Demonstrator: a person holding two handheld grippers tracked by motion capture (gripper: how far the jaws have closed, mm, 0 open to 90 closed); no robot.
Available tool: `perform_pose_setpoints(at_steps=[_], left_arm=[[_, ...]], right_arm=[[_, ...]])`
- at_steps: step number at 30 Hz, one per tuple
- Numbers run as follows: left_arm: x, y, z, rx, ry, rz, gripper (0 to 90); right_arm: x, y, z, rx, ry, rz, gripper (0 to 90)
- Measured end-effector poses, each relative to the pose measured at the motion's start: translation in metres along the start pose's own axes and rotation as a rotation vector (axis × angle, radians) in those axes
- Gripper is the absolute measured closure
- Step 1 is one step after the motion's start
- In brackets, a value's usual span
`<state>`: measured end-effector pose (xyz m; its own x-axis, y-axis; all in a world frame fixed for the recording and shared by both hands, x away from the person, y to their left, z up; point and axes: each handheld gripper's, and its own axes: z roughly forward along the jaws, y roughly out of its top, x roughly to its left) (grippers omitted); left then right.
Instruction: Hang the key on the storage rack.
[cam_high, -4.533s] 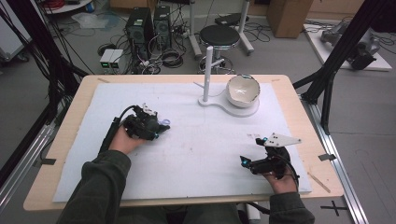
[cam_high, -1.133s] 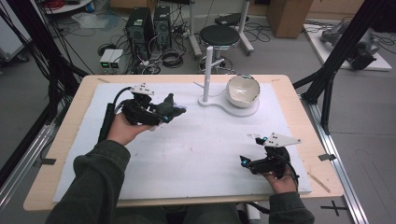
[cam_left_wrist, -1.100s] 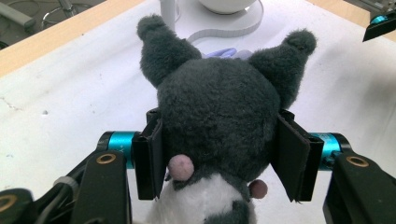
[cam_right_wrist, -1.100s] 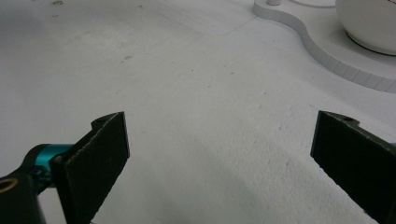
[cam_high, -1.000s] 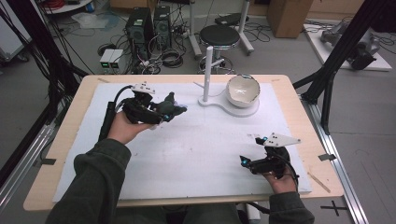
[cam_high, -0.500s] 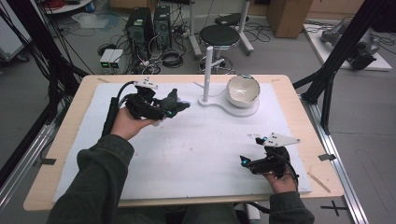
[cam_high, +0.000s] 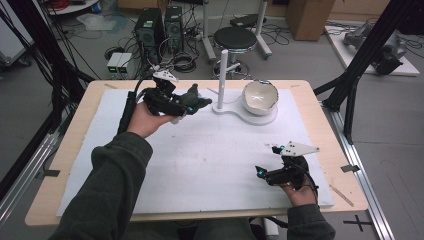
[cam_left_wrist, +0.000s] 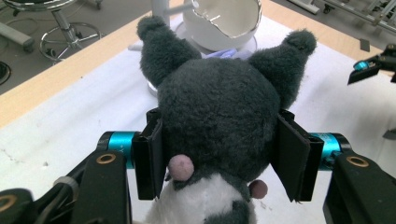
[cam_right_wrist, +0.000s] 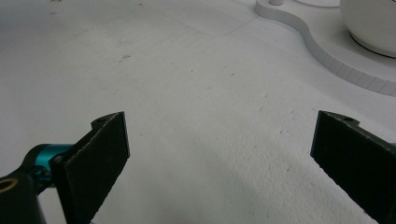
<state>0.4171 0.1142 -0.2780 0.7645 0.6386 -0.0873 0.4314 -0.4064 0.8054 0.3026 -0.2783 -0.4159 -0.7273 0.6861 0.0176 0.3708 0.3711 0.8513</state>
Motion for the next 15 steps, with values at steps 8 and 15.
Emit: perform_pose_setpoints(at_steps=[8, 15], left_arm=[[0.001, 0.014, 0.008, -0.004, -0.002, -0.008, 42.5], [0.002, 0.027, 0.015, -0.008, 0.012, -0.021, 42.5]], right_arm=[[-0.001, 0.001, 0.000, -0.008, 0.000, -0.007, 3.4], [0.000, 0.002, 0.000, -0.011, -0.002, 0.000, 3.4]])
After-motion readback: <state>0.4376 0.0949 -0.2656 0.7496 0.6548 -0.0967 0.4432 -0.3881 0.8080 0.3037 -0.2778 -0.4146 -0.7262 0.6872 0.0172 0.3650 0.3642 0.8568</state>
